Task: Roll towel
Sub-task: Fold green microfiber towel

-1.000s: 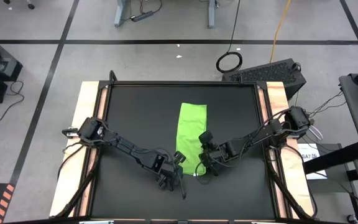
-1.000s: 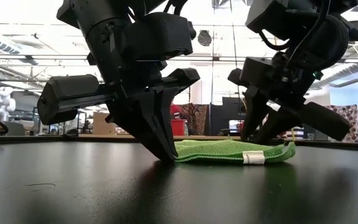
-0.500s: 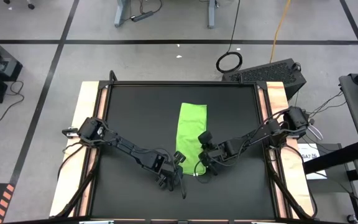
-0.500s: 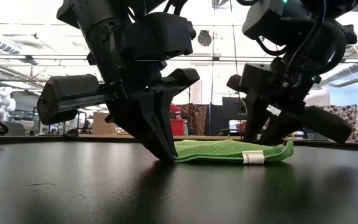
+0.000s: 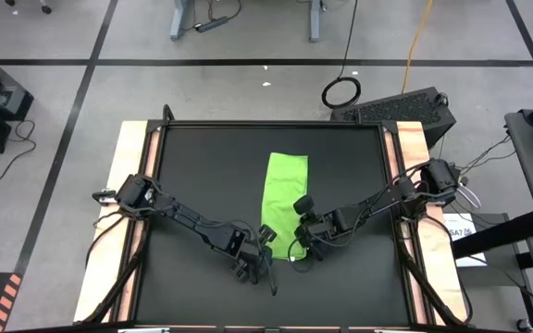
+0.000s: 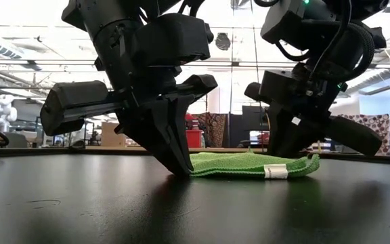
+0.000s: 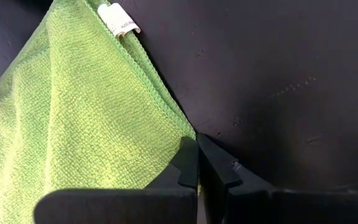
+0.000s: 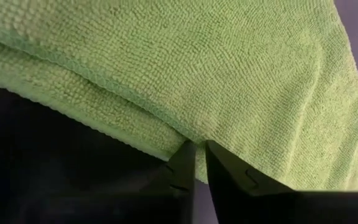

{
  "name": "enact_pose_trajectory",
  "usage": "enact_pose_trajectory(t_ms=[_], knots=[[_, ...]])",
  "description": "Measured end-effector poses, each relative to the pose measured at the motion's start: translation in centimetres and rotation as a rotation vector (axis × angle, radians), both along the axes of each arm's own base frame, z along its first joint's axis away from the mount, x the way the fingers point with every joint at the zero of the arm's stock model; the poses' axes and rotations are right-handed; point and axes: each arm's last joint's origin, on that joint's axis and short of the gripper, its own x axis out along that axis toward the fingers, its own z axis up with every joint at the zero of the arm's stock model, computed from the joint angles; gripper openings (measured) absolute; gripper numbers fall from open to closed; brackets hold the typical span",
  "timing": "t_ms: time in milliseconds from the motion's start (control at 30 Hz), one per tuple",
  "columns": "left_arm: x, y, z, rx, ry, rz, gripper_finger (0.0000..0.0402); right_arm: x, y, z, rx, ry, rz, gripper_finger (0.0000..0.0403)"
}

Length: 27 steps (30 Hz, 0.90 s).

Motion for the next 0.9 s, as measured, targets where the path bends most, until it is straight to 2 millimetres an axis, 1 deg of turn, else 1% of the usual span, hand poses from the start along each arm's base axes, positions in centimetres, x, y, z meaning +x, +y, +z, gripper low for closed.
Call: enact_pose_trajectory(t_ms=[167,433,533,700,900], knots=[[0.0,0.0,0.0,0.000,0.000,0.000,0.0002,0.2,0.1,0.2,0.023,-0.005,0.013,0.0003],[0.0,0.0,0.0,0.000,0.000,0.000,0.0002,0.1,0.0,0.1,0.004,-0.006,-0.006,0.0000],[0.0,0.0,0.0,0.000,0.000,0.001,0.0002,-0.1,-0.1,0.1,-0.040,0.007,-0.021,0.0000],[0.0,0.0,0.0,0.000,0.000,0.001,0.0002,-0.5,-0.2,0.2,-0.049,0.033,-0.047,0.0000],[0.0,0.0,0.0,0.000,0.001,0.001,0.0002,-0.9,0.3,0.7,-0.042,0.028,-0.046,0.0000]])
